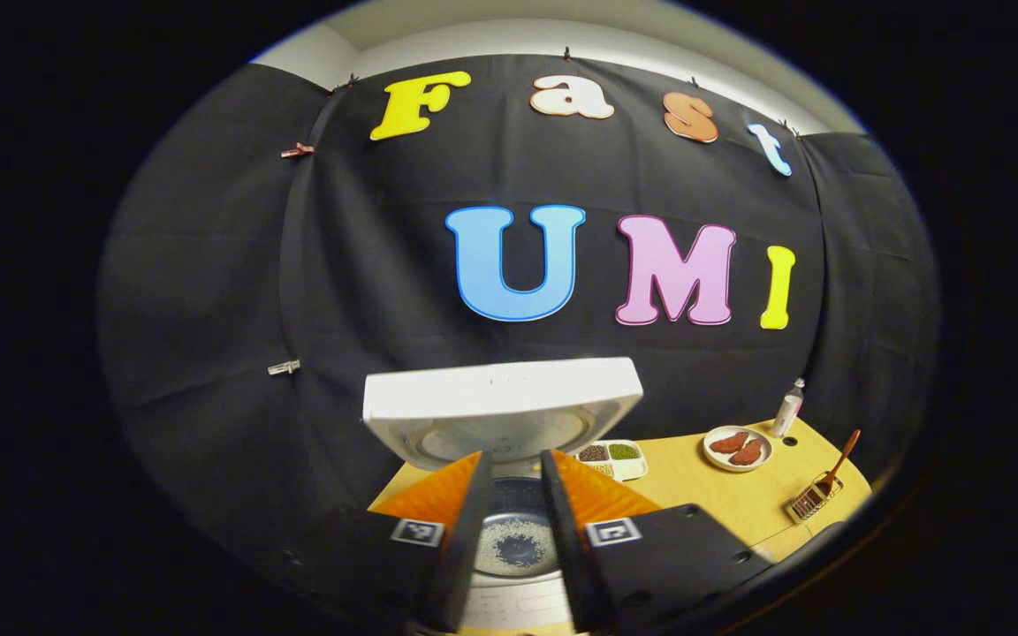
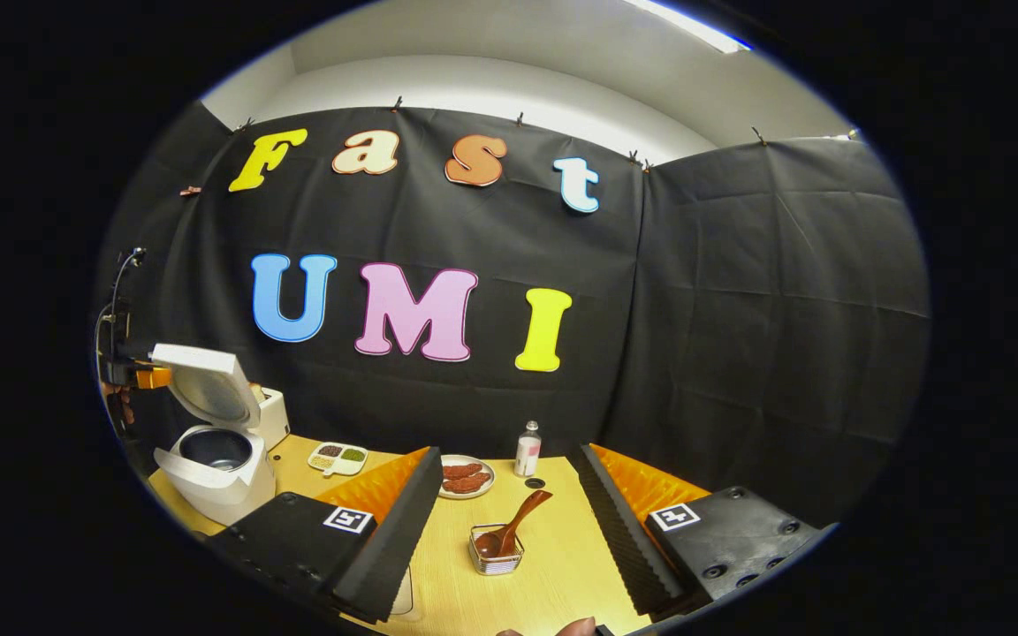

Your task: Close the left gripper, press the button to open the rice cooker; take a wooden spoon from the chopstick holder with the right hand, scoop a spoonful of rice and pour it into the rice cooker, then put the wooden spoon back into the chopstick holder.

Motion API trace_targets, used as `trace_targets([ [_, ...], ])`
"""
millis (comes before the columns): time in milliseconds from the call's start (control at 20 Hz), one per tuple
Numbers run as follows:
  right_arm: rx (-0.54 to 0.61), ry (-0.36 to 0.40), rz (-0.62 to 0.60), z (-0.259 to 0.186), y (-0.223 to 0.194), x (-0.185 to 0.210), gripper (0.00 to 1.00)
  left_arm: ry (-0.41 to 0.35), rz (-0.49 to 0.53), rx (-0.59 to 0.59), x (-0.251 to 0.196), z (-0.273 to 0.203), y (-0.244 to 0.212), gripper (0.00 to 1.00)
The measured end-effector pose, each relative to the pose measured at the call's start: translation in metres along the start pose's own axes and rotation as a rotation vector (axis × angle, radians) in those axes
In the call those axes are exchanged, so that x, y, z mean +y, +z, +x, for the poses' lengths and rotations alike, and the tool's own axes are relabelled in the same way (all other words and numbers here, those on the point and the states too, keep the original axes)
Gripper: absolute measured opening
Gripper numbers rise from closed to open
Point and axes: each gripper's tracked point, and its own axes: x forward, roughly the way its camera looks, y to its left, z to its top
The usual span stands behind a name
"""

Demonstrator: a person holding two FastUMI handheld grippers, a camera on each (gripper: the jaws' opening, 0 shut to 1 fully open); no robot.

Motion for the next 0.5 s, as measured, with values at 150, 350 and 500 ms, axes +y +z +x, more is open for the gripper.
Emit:
trace_targets([
  [150, 0.004, 0.016, -0.004, 0.001, -0.004, 0.001, 0.98, 0.009, -0.002, -0.033, -0.001, -0.018, 0.006, 0.93],
  [350, 0.047, 0.045, 0.013, 0.007, -0.019, -0.002, 0.98, 0.049, -0.056, -0.048, -0.006, -0.042, 0.007, 0.95],
  [500, 0.074, 0.074, 0.014, 0.018, -0.033, -0.009, 0.98, 0.059, -0.112, -0.036, -0.019, -0.059, -0.002, 0.95],
])
